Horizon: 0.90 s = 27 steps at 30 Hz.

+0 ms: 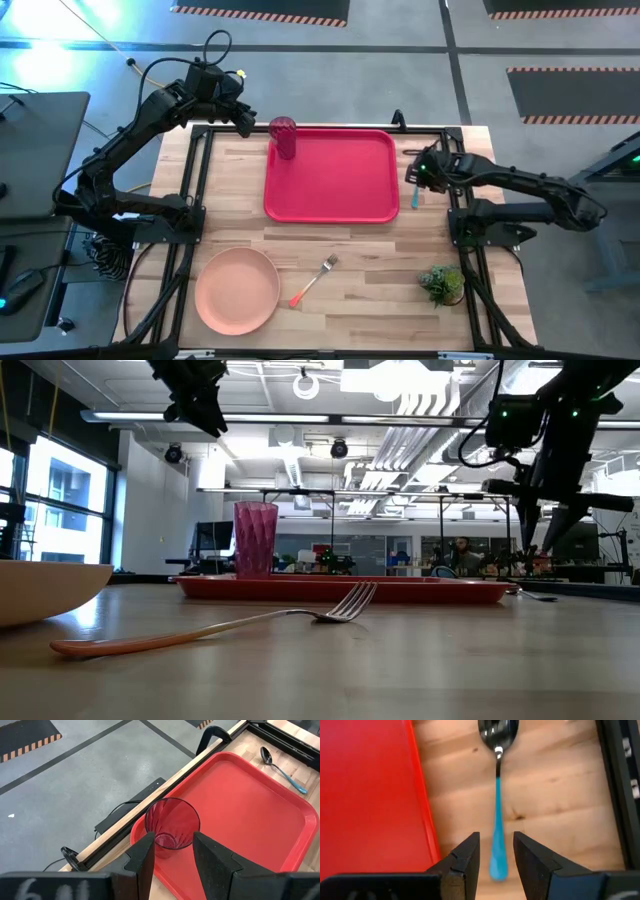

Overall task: Pick and place plate/cup/fork/spoon on tray
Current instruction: Put the blue spoon to the right side of the red serving tray

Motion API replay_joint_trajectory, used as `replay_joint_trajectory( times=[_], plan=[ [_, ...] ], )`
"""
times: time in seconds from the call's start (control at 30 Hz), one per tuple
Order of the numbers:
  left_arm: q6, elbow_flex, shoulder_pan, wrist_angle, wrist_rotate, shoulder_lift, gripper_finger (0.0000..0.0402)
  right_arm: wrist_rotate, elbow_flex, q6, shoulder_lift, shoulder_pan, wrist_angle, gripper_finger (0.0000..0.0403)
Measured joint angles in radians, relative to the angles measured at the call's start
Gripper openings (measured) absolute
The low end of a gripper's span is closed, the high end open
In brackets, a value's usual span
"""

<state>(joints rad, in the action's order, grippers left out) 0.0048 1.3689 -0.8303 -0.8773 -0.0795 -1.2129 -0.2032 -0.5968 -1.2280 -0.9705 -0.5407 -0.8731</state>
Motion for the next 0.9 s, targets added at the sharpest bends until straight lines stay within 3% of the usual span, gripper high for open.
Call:
replay_joint_trajectory(
  times=[0.2, 0.4, 0.9],
  plan=[
    [0.0, 0.0, 0.0, 0.007, 0.0, 0.0, 0.0124, -0.001, 0.005, 0.13, -0.045, -0.104, 0.079, 0.011],
    [-0.003, 0.0, 0.0, 0.007, 0.0, 0.0, 0.0124, 0.069, 0.005, 0.245, -0.157, -0.193, 0.152, 0.011],
    [-0.011, 0.0, 0.0, 0.007, 0.001, 0.0, 0.0124, 0.097, 0.005, 0.329, -0.342, -0.247, 0.256, 0.011]
  ],
)
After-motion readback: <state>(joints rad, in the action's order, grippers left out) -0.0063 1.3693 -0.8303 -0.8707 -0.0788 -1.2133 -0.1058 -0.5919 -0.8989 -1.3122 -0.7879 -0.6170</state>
